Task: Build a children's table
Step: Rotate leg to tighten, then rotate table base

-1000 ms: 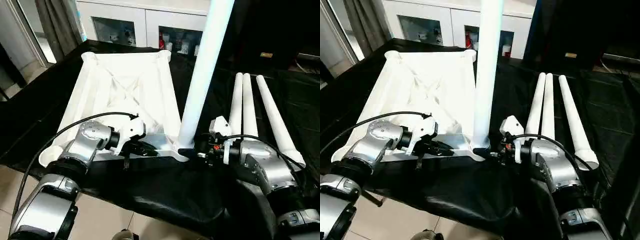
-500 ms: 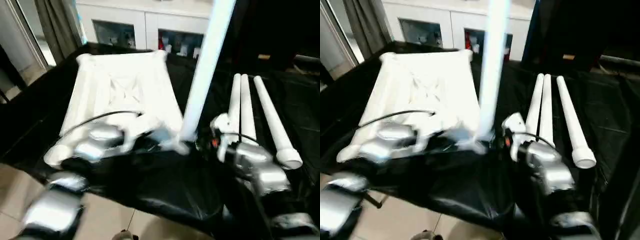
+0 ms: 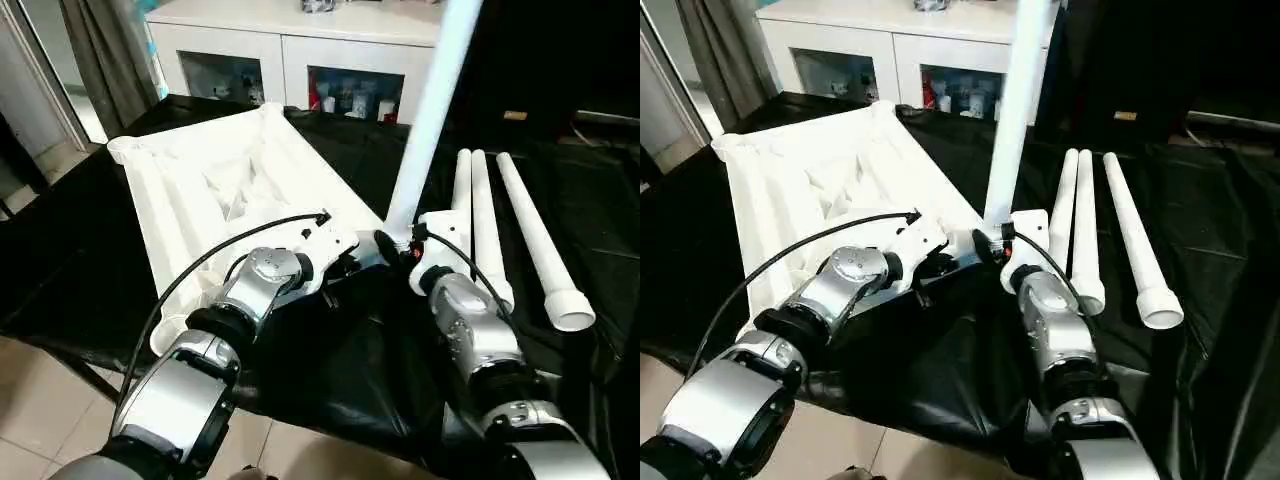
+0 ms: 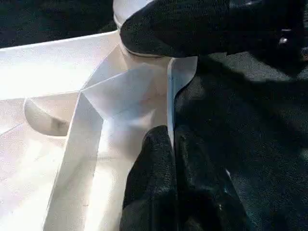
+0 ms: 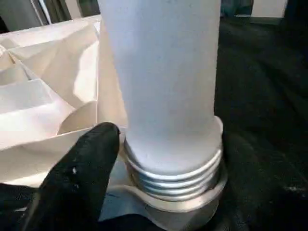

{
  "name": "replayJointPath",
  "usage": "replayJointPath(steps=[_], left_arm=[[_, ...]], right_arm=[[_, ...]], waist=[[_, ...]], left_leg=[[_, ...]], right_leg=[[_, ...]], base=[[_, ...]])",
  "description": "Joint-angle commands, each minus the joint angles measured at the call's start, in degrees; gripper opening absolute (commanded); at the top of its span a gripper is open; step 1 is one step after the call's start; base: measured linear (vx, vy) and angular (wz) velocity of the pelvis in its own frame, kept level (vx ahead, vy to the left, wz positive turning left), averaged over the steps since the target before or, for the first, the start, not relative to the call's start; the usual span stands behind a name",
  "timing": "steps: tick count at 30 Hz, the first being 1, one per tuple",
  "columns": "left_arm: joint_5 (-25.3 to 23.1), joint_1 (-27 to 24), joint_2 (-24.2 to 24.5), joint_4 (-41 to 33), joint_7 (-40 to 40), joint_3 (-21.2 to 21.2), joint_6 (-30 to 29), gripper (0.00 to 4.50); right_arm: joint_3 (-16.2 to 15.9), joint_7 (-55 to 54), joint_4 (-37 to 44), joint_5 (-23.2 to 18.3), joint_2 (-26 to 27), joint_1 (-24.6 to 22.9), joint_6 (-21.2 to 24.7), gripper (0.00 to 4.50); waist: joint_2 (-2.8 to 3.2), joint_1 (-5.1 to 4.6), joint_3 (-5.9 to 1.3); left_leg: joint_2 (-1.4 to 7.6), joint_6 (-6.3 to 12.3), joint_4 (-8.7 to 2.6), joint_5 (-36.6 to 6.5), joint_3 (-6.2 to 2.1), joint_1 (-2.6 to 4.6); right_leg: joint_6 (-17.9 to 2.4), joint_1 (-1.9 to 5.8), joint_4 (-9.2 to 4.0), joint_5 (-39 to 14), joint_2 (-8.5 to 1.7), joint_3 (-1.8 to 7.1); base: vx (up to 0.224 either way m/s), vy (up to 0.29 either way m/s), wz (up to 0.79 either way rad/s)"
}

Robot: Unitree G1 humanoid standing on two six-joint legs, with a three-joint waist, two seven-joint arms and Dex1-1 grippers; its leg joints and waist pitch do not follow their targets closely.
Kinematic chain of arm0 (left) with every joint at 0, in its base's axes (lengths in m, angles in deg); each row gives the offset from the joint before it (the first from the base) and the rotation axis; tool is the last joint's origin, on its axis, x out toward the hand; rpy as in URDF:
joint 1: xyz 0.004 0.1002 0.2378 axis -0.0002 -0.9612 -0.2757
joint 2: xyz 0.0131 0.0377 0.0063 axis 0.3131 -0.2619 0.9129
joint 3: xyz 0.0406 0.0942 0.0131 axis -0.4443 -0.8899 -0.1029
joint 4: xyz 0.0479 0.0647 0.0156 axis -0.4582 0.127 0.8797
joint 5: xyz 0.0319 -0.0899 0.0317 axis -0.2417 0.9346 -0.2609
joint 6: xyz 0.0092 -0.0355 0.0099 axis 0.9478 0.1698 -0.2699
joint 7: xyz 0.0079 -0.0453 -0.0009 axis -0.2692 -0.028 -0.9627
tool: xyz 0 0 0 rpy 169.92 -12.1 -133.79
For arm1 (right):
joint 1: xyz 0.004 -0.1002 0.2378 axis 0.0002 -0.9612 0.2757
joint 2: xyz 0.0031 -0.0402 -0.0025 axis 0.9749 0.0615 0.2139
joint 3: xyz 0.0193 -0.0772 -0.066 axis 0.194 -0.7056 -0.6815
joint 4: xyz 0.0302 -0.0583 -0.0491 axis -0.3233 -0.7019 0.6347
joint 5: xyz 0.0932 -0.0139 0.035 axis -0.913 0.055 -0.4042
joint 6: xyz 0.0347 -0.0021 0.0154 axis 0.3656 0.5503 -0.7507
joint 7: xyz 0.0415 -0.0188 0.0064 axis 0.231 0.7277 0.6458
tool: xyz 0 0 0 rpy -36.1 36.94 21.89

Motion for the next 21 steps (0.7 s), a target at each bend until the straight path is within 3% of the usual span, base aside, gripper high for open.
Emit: replayJointPath(steps=[1,4,7,8,9,10,11,12,14,15,18,20,21], left_arm=[[-0.1,2.4,-0.2,-0.2,2.1,0.4,4.2,0.0],[-0.3,3.4,-0.1,1.0,2.8,0.7,6.4,0.0],[0.4,5.0,-0.6,2.4,4.1,2.2,7.4,0.0],[1.1,5.7,-0.8,3.0,4.8,3.1,7.2,0.44],[2.0,6.8,-1.1,3.7,6.4,4.3,6.9,0.55],[2.2,7.5,-1.2,4.0,8.2,5.0,7.3,0.55],[2.2,7.5,-1.2,4.0,8.2,5.0,7.3,0.55],[2.4,8.4,-1.1,4.3,10.6,5.7,7.9,0.63],[2.5,9.3,-0.7,4.4,13.1,6.4,8.4,0.92],[2.2,9.9,0.2,3.9,15.3,6.8,8.0,0.95],[2.1,10.0,2.6,2.1,18.0,8.1,6.2,1.11],[1.8,9.7,3.8,1.1,18.7,8.4,5.3,1.37],[1.0,8.1,6.7,-2.6,18.4,8.8,3.1,1.41]], right_arm=[[-3.0,0.2,-0.9,1.6,0.6,-0.9,-1.1,3.81],[-2.5,-0.5,3.1,1.4,-0.7,-2.1,-3.0,3.81],[-1.4,0.2,8.2,0.9,-1.1,-3.6,-2.4,3.81],[-1.2,0.0,9.5,0.9,-1.3,-4.0,-2.0,3.88],[-1.0,-0.2,11.5,0.8,-1.4,-4.7,-1.4,3.88],[-1.2,-0.3,12.4,1.1,-1.6,-5.1,-1.3,3.88],[-1.2,-0.3,12.4,1.1,-1.6,-5.1,-1.3,3.88],[-1.5,-0.3,13.3,1.3,-1.7,-5.5,-1.2,3.88],[-1.9,-0.3,14.2,1.2,-1.7,-5.9,-0.8,3.88],[-2.8,0.0,14.8,1.3,-1.6,-6.4,-0.2,3.88],[-4.4,0.5,15.1,2.1,-1.3,-6.9,1.8,3.88],[-4.9,0.6,14.9,2.6,-1.3,-6.8,2.4,3.88],[-6.0,0.4,14.0,3.9,-1.2,-6.4,3.1,3.88]], waist=[[-0.72,-0.08,-3.83],[-0.67,0.13,-4.12],[-0.8,0.2,-4.56],[-0.7,0.32,-5.06],[-0.67,0.23,-5.04],[-0.34,0.2,-5.2],[-0.47,0.25,-5.27],[-0.08,0.25,-5.11],[-0.34,0.12,-4.88],[-0.03,0.03,-4.68],[-0.22,-0.22,-4.31],[-0.13,-0.34,-4.37],[-0.39,-0.33,-4.39]], left_leg=[[2.2,2.87,-3.99,-12.3,-1.58,0.62],[2.17,3.51,-3.78,-10.2,-1.48,0.5],[2.05,5.12,-3.42,-6.4,-1.55,-0.17],[2.13,6.29,-3.04,-3.7,-1.58,-0.18],[2.13,7.51,-2.92,-2.2,-1.56,-0.48],[2.04,8.0,-2.66,-2.2,-1.48,-0.42],[2.13,8.76,-2.59,-2.7,-1.47,-0.46],[2.17,8.96,-2.56,-3.5,-1.47,-0.47],[2.22,8.49,-2.79,-5.5,-1.48,-0.38],[2.22,7.82,-2.9,-6.9,-1.46,-0.34],[2.01,6.09,-3.2,-9.6,-1.42,-0.3],[2.08,5.2,-3.23,-9.7,-1.42,-0.15],[2.16,4.9,-3.32,-9.3,-1.52,-0.25]], right_leg=[[-11.2,2.11,-5.11,-13.5,-4.62,2.65],[-10.9,2.22,-4.8,-10.6,-4.53,2.72],[-11.5,2.65,-3.87,-4.0,-4.43,2.64],[-12.3,2.49,-3.14,1.1,-4.34,2.63],[-13.3,2.36,-2.73,5.0,-4.14,2.49],[-13.8,2.27,-2.62,6.3,-4.17,2.46],[-14.7,2.31,-2.62,7.4,-4.39,2.4],[-15.0,2.16,-2.73,6.7,-4.35,2.31],[-14.6,2.24,-3.06,3.9,-4.36,2.24],[-14.2,2.2,-3.41,1.6,-4.29,2.24],[-13.3,2.34,-4.04,-4.5,-4.28,2.27],[-12.9,2.15,-4.06,-5.5,-4.13,2.36],[-12.9,2.25,-3.9,-5.4,-4.17,2.34]], base=[[0.0,0.0,0.0],[0.0,0.0,0.0],[0.0,0.0,0.0],[0.0,0.0,0.0],[0.0,0.0,0.0],[0.0,0.0,0.0],[0.0,0.0,0.0],[0.0,0.0,0.0],[0.0,0.0,0.0],[0.0,0.0,0.0],[0.0,0.0,0.0],[0.0,0.0,0.0],[0.0,0.0,0.0]])
